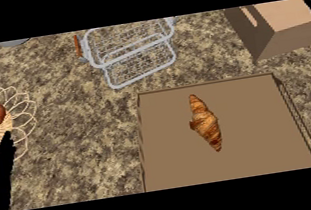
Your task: Pick the croissant from the tray and place it in the tiered basket
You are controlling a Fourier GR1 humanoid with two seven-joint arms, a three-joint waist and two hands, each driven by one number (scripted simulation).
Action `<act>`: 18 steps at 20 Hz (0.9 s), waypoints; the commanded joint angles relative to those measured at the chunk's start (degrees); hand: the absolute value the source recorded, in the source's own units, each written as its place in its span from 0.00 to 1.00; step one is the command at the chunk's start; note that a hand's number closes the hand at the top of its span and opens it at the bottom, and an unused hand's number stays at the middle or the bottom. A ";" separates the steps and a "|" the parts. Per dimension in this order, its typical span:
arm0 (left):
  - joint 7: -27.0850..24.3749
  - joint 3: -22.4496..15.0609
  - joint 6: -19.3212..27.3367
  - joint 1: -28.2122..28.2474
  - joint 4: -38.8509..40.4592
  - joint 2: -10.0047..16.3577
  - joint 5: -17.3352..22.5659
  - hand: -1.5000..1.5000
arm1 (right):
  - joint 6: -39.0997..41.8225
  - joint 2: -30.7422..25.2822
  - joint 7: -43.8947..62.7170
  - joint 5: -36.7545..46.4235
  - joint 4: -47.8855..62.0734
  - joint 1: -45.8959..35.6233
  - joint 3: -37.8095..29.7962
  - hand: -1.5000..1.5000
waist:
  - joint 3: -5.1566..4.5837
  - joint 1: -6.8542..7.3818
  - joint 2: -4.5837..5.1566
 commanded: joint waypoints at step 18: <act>10.23 -8.01 -9.57 -15.37 -9.16 -12.81 6.63 0.50 | -22.90 18.57 -29.35 34.85 -6.65 37.58 19.97 0.00 | -2.81 -1.44 -0.88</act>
